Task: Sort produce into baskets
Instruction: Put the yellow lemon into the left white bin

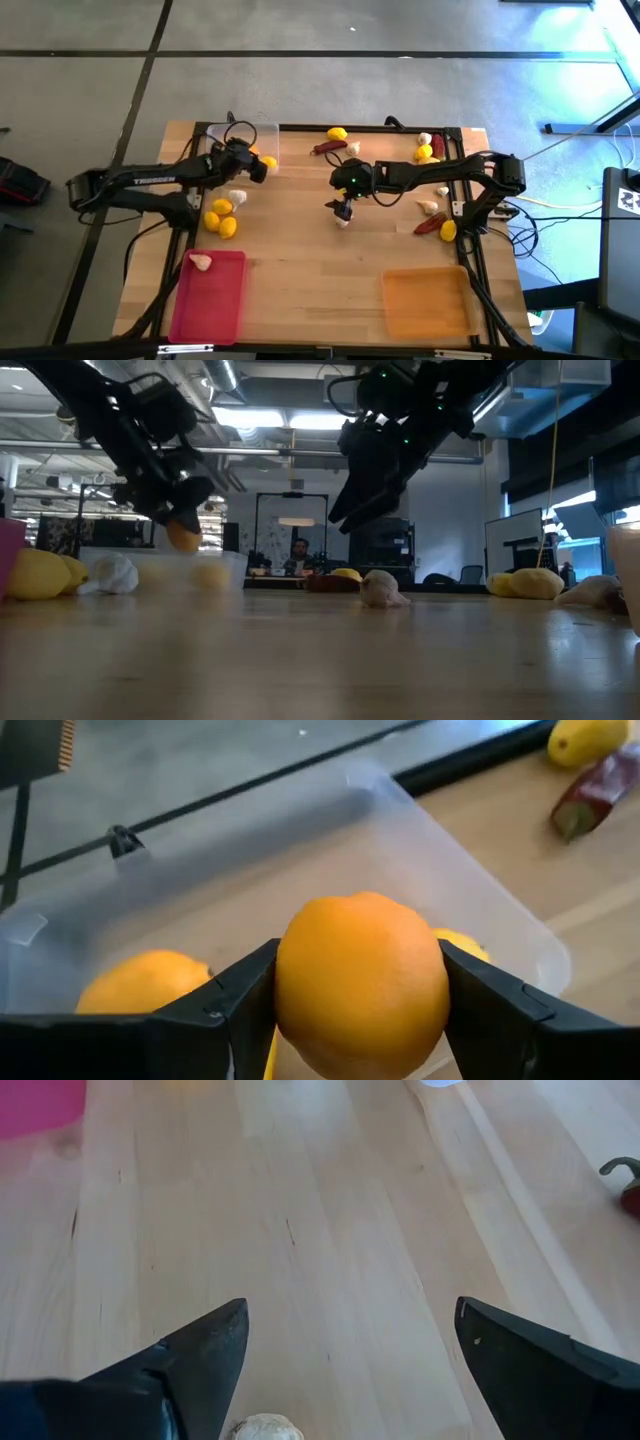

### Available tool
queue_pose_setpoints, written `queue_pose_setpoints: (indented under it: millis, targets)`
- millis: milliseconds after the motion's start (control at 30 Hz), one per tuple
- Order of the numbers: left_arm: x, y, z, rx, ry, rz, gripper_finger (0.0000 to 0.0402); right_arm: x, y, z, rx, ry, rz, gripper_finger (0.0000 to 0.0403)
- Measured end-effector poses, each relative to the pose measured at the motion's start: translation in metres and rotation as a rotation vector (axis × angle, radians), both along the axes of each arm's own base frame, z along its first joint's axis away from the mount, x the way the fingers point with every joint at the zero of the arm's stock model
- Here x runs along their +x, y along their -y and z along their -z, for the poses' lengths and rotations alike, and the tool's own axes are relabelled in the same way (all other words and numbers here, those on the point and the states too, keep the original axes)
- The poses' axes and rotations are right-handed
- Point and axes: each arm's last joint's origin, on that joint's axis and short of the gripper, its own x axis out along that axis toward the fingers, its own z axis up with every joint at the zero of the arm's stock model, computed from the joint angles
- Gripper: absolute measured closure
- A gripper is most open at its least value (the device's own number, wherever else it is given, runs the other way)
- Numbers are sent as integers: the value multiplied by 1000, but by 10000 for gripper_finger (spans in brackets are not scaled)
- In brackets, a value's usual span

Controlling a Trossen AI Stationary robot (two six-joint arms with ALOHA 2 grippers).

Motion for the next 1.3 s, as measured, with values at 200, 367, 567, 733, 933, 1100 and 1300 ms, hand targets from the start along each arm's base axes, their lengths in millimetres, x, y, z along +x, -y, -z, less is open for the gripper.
queue_pose_setpoints:
  millis: [200,367,567,733,933,1100,1300]
  targets:
    - [1,-8,13,-37,-64,-34,173,0,0,0,0,-4,0,56]
    - [2,-10,19,-68,-94,-22,173,0,0,0,1,-6,0,56]
    - [3,-9,21,-90,-96,11,173,0,0,0,1,-5,0,56]
    - [4,-9,21,-97,-105,34,152,0,0,0,0,-5,0,56]
    - [2,-12,21,-111,-101,38,115,0,0,0,0,-5,0,56]
    - [0,-12,16,-95,-89,48,108,0,0,0,0,-5,0,56]
    - [-2,-4,1,-42,-43,97,108,0,0,0,-1,2,0,56]
